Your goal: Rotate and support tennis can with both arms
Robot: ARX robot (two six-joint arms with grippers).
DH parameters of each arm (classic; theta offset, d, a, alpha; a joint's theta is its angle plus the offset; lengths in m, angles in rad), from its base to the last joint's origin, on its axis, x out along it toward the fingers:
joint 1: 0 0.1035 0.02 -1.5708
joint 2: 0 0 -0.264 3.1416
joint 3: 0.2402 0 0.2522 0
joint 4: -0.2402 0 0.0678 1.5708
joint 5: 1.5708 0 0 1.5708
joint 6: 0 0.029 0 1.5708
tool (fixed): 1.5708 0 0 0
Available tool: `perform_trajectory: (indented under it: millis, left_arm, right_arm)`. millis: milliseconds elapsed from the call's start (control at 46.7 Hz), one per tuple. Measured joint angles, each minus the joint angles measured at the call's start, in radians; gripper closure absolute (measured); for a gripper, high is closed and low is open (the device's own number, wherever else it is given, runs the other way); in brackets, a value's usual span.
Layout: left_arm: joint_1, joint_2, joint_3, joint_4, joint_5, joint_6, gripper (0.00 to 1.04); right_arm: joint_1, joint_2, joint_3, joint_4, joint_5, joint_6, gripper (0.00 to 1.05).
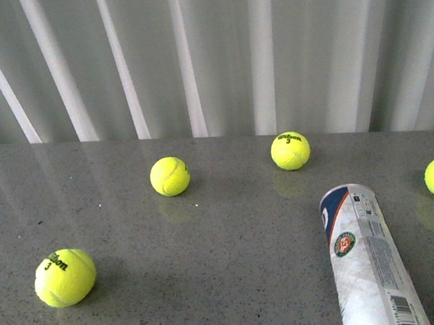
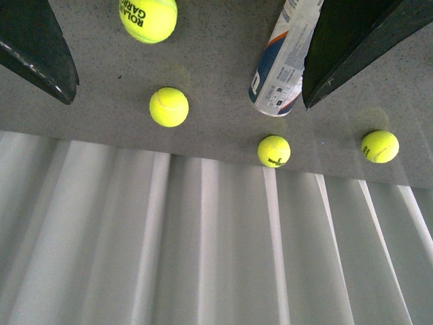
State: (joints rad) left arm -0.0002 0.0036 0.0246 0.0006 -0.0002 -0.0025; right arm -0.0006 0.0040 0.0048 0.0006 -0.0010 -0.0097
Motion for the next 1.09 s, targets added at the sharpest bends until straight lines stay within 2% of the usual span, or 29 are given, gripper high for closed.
perform_trajectory:
  millis: [1027, 1092]
  left_arm:
    - [0.0, 0.0, 0.0, 0.0, 0.0, 0.0, 0.07]
    - [0.0, 0.0, 0.0, 0.0, 0.0, 0.0, 0.07]
  right_arm:
    - [0.0, 0.0, 0.0, 0.0, 0.0, 0.0, 0.07]
    - [-0.015, 0.056, 0.05, -0.111, -0.064, 0.026, 0.07]
